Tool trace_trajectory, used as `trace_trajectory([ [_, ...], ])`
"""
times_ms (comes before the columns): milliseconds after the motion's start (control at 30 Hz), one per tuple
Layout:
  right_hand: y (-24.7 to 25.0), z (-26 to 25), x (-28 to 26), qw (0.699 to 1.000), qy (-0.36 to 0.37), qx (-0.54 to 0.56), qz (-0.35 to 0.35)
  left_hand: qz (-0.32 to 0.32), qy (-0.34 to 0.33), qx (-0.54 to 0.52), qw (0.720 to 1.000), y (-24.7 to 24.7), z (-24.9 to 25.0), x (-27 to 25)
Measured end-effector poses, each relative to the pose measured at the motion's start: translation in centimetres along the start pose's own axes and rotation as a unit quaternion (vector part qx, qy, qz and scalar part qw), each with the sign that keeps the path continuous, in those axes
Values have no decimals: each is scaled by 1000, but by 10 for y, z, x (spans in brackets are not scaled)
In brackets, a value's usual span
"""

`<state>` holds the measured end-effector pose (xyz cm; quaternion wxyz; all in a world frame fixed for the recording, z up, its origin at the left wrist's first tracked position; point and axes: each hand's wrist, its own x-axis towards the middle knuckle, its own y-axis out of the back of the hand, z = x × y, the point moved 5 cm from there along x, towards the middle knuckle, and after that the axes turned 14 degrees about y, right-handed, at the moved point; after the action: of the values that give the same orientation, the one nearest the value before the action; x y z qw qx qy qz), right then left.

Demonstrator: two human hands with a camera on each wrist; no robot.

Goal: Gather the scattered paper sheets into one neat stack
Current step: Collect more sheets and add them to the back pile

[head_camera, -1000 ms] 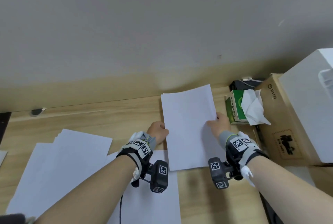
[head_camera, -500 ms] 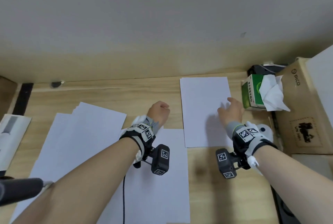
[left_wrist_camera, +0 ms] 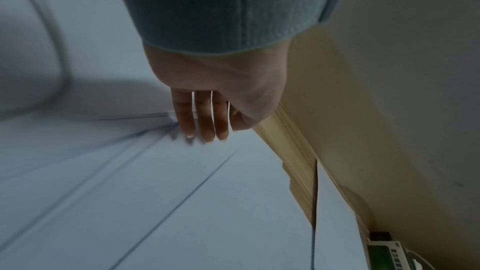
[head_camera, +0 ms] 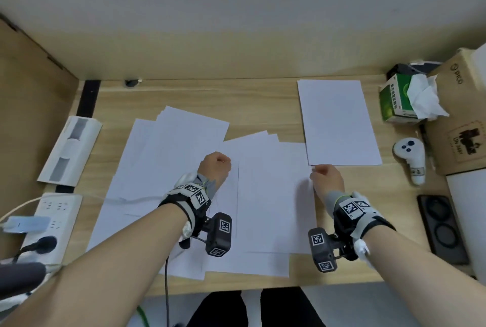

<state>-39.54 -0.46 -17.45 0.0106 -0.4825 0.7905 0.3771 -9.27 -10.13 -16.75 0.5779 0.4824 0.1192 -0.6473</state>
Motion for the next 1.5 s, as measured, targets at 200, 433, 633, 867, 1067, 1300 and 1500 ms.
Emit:
trace_trajectory([
  [200, -24, 23, -47, 997, -14, -76, -15, -31, 34, -5, 999, 15, -58, -13],
  [433, -37, 25, -66, 998, -20, -53, -5, -50, 10, 39, 998, 12, -69, -33],
  [633, -39, 11, -82, 999, 28, 35, 5, -75, 19, 28, 997, 15, -78, -44],
  [867, -52, -19, -86, 993, 44, 111, -19, -135, 2, -46, 990, 32, -78, -56],
  [1067, -83, -39, -82, 987, 30, 128, -88, -19, -1, -77, 997, 79, -88, -41],
  [1300, -69, -25, -65, 984, 62, -163, -46, 121, 9, -8, 993, 126, -108, -20],
  [1500, -62, -19, -63, 978, 20, -205, -37, 144, 43, 29, 988, 121, -118, -3],
])
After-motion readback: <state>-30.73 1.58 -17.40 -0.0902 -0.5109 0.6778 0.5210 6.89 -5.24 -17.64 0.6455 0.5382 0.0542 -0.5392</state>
